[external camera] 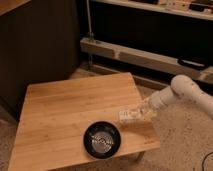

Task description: Place the bottle in the ceramic bowl

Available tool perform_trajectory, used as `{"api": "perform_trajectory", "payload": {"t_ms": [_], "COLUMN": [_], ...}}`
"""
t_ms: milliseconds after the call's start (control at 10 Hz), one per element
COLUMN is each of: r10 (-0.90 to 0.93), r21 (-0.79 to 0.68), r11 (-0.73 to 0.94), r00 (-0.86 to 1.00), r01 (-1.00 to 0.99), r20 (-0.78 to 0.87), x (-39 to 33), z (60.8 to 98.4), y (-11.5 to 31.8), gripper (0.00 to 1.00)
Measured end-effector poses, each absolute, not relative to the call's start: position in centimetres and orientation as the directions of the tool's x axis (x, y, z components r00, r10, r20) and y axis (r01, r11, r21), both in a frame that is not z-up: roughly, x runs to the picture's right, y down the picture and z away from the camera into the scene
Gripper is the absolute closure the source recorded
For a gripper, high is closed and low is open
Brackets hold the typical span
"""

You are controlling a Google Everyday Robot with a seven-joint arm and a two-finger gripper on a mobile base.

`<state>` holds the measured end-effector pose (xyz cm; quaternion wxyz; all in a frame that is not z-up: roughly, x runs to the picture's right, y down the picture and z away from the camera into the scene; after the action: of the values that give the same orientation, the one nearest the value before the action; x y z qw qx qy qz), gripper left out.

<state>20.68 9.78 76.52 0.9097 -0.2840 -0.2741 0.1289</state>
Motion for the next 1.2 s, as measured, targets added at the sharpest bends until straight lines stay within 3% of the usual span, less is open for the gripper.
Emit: {"api": "perform_trajectory", "payload": {"t_ms": [500,1000,1200], "r10": [0.339,0.208,0.178], "r21": [-0.594,-0.614,-0.619], "r11": [0.805,0.731,0.689], "r00": [0.814,0.760,0.739], "r01": [0.009,0.297,0.378], "r20": [0.472,0.615,0.650], "x": [16.0,7.2,6.2], "z": [72.3,70.5,70.6], "y": [7.3,13.9,15.6], "gripper": [1.00,1.00,0.86]}}
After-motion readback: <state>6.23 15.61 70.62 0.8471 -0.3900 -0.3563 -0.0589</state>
